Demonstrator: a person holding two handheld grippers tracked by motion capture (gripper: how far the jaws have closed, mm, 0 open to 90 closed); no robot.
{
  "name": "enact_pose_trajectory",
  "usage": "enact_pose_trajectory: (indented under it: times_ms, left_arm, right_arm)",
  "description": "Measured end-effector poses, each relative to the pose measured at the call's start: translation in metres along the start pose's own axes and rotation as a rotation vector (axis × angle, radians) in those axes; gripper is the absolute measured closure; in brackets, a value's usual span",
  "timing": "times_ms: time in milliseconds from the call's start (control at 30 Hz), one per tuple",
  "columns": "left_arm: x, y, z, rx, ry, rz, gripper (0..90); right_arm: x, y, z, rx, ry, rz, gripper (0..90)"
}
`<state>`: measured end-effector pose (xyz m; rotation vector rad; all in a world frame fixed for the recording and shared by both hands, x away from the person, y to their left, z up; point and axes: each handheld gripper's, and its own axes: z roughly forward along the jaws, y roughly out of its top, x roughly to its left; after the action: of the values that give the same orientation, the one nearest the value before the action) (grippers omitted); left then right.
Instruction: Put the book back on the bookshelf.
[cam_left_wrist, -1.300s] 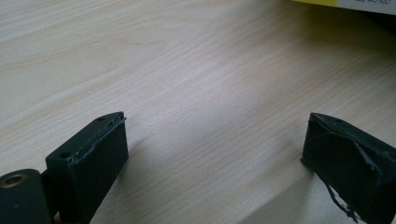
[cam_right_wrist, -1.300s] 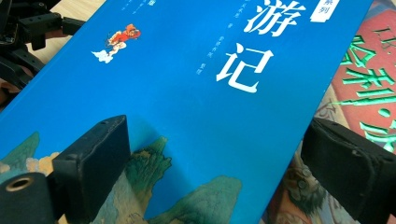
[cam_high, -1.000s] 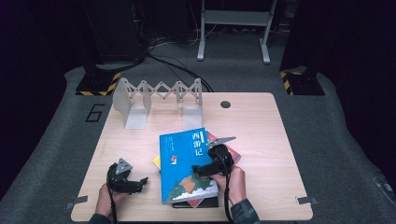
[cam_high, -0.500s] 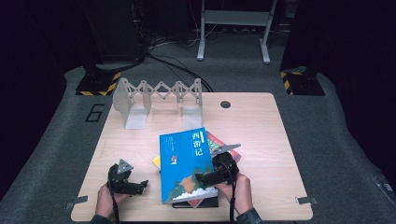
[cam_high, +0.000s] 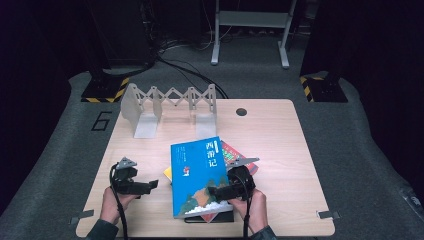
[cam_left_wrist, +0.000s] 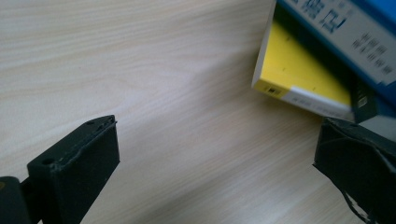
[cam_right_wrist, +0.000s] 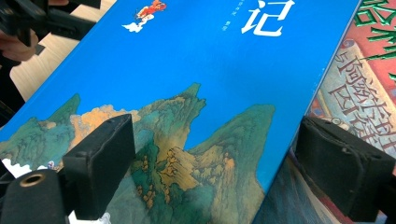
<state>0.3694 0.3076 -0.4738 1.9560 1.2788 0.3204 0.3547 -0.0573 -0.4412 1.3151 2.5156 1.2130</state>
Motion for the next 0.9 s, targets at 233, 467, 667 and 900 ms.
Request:
enact_pose_trajectory:
  times_ms: [233, 467, 667, 900]
  left_arm:
    - [-0.007, 0.025, -0.001, -0.015, -0.042, -0.01, 0.0]
    - [-0.014, 0.043, 0.005, -0.015, -0.082, -0.032, 0.0]
    - [-0.017, 0.051, 0.013, 0.002, -0.071, -0.027, 0.0]
    - [-0.017, 0.056, 0.019, 0.002, -0.078, -0.04, 0.0]
  right_arm:
    - [0.001, 0.0, 0.002, -0.01, -0.013, -0.009, 10.9]
    - [0.003, 0.001, 0.004, -0.016, -0.022, -0.004, 10.3]
    - [0.006, 0.002, 0.005, -0.014, -0.024, 0.012, 10.1]
    - [0.009, 0.004, 0.008, -0.007, -0.028, 0.011, 9.8]
